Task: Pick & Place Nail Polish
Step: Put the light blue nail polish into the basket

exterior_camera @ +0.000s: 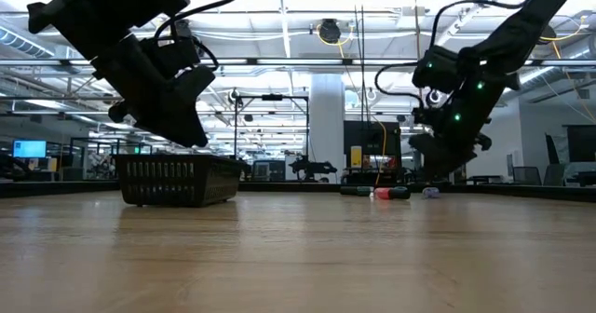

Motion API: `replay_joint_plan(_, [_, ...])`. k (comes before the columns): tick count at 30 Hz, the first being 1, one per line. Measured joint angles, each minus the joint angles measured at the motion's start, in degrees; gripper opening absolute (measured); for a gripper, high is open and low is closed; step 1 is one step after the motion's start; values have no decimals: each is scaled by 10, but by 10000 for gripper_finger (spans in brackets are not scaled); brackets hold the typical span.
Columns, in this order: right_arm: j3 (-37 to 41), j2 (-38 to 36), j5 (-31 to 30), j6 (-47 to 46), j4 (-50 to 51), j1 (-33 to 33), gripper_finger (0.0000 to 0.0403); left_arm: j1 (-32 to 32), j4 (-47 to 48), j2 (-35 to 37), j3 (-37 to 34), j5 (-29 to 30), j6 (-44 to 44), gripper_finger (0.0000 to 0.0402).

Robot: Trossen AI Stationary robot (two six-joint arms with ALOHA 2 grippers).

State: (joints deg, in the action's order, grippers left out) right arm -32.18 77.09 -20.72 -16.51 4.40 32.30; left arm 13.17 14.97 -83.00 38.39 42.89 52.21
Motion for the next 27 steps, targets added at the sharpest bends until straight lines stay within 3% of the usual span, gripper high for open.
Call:
replay_joint_plan(4, [0,18,13,21,9,1,196,0,-6,0,0,0,-8,134])
replay_joint_plan(18, [0,-7,182,8,29,-22,196,0,-17,0,0,-13,-28,134])
replay_joint_plan(27, [0,-82,196,195,114,-26,196,0,-16,0,0,-14,-28,134])
